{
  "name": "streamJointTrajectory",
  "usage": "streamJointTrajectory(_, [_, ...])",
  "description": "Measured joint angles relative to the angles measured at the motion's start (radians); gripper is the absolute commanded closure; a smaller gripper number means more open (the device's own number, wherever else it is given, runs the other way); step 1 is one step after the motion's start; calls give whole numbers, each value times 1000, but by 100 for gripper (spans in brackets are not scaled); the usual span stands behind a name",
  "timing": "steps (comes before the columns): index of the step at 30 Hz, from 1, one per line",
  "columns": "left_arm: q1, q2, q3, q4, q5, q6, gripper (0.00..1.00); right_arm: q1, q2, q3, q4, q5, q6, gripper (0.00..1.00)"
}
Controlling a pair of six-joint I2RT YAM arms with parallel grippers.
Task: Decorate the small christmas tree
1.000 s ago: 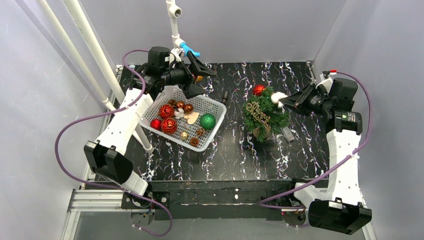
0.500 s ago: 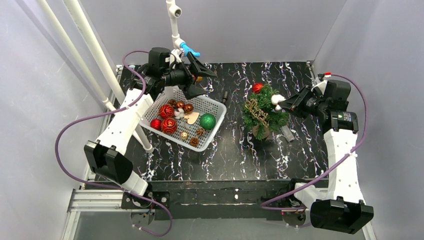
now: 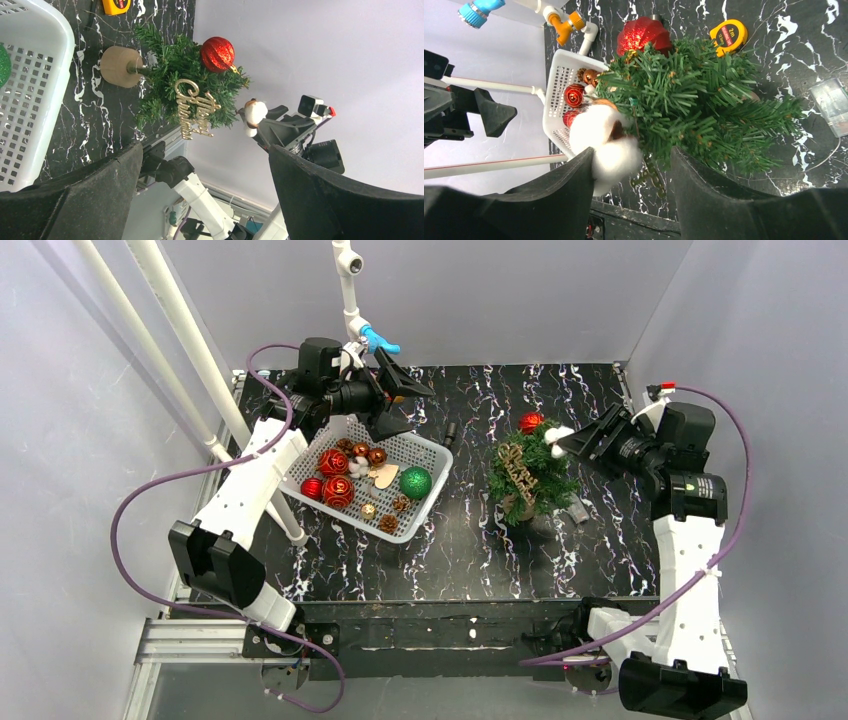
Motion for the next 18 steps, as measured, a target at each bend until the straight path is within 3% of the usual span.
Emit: streamJointTrajectory(18, [0, -32, -16, -9, -2, 8, 2, 0, -30, 89, -133, 123, -78, 36])
